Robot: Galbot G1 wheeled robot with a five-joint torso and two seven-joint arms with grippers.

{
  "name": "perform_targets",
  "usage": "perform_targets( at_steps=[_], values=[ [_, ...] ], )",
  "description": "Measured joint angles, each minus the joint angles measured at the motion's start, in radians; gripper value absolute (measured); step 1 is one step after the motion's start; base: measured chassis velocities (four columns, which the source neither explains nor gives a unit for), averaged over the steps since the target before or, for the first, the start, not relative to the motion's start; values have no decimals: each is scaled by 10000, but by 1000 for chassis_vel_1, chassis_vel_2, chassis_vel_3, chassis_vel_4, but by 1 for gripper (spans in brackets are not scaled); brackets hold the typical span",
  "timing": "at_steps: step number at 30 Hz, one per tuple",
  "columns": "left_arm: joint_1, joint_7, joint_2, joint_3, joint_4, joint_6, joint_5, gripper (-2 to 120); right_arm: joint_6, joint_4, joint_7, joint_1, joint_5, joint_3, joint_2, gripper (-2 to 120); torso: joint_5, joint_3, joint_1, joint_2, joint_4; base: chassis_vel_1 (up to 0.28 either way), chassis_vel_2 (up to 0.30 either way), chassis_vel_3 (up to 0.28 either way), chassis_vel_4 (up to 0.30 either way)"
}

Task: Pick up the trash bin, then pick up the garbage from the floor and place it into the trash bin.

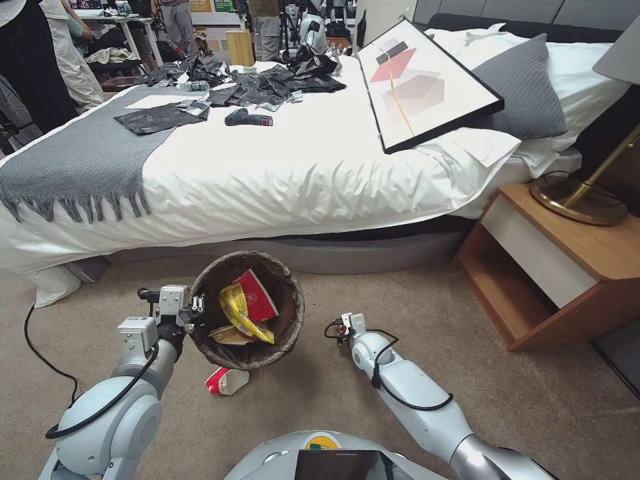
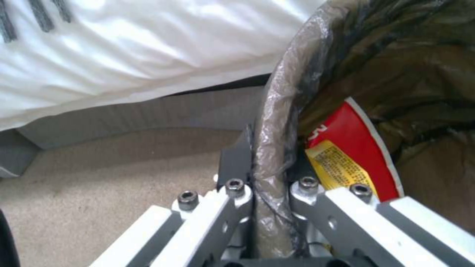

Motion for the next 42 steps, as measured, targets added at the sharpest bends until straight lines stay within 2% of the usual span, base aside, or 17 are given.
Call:
perform_targets(
  at_steps=[5, 18, 22, 25, 26, 29, 31, 33, 35, 38, 40, 42],
  values=[
    [-47, -12, 26, 4, 31, -5, -7, 3, 29, -152, -42, 62, 11, 30, 50, 0, -2, 0, 0, 0, -1, 0, 0, 0, 0],
    [-82, -18, 29, 43, 97, -5, -8, 3, 157, -274, -135, 59, -11, 387, 103, 0, 3, 2, 0, 0, 2, 0, 0, 0, 0],
    [-78, -18, 35, 43, 98, -5, -14, 3, 380, 84, -104, -120, -299, 761, 20, 0, -6, 5, 1, -1, -6, 0, 0, 0, 0],
    [-63, -16, 59, 27, 95, -9, -35, 3, 589, 1584, -122, -520, -415, 1103, -348, 0, -6, 3, 0, -1, -6, 0, 0, 0, 0],
    [-63, -16, 59, 27, 95, -9, -35, 3, 589, 1584, -122, -520, -415, 1103, -348, 0, -6, 3, 0, -1, -6, 0, 0, 0, 0],
    [-61, -12, 90, 13, 96, -11, -49, 3, 640, 3123, -167, -922, -312, 1352, -793, 0, -3, 3, 0, -1, -4, 0, 0, 0, 0],
    [-63, -11, 93, 14, 95, -11, -54, 3, 655, 3550, -168, -1002, -275, 1415, -912, 0, -3, 3, 0, -1, -6, 0, 0, 0, 0],
    [-60, -6, 115, 23, 96, -12, -63, 3, 665, 5026, -138, -1211, -109, 1576, -1319, 0, -2, 1, 0, -1, -6, 0, 0, 0, 0],
    [-56, -6, 122, 23, 96, -12, -66, 3, 670, 5452, -111, -1260, -76, 1616, -1458, 0, -1, 1, 0, -1, -3, 0, 0, 0, 0],
    [-49, -9, 169, 16, 107, -12, -95, 3, 755, 7107, -61, -1411, 111, 1702, -2141, 0, -2, 1, 0, -1, -2, 0, 0, 0, 0],
    [-55, -15, 176, 13, 115, -12, -110, 3, 754, 7427, -70, -1431, 174, 1710, -2284, 0, -2, 1, 0, -1, -4, 0, 0, 0, 0],
    [-76, -23, 187, 17, 130, -12, -135, 3, 764, 8499, -108, -1444, 389, 1708, -2659, 0, -2, 1, 0, -1, -4, 0, 0, 0, 0]
  ],
)
